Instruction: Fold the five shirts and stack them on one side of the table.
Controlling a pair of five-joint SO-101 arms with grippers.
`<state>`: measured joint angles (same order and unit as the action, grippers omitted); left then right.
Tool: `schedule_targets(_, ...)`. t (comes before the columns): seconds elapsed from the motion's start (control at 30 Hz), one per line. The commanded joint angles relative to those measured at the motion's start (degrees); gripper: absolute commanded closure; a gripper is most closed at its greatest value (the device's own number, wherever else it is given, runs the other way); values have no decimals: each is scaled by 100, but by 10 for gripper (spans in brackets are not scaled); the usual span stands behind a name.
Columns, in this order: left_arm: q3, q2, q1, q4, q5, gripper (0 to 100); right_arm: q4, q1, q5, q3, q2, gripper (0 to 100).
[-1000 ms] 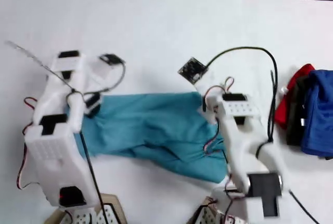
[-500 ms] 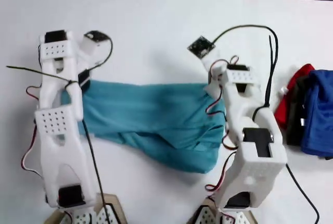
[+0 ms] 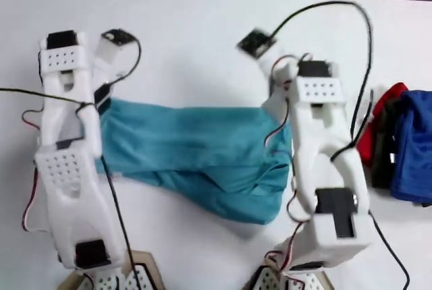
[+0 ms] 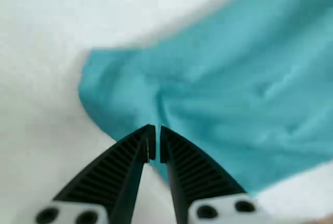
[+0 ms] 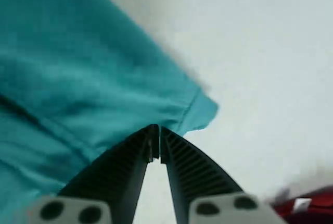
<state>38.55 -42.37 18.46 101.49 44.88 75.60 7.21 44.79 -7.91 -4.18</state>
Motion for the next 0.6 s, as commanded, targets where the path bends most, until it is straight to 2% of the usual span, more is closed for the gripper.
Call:
schedule_targets(0.0, -1130, 1178, 35, 53, 123, 950, 145, 374, 18, -1029, 989, 973)
schedule_targets(0.07, -1675, 1591, 53, -79, 114, 950, 66, 655, 35, -1785, 1490, 939)
schedule_targets(0.2, -2747, 2242, 62, -369, 70, 950, -13, 1446, 229, -3007, 2475, 773)
schedule_targets(0.27, -3169, 2444, 62, -527, -176, 950, -4, 1771, 237, -3420, 2835, 720)
schedule_targets(0.4, -3767, 2637, 62, -879, -343, 950, 22, 1903, 220, -3877, 3284, 761)
schedule_targets(0.57, -4268, 2523, 18, -1354, -343, 950, -145, 1613, 264, -4220, 3398, 802)
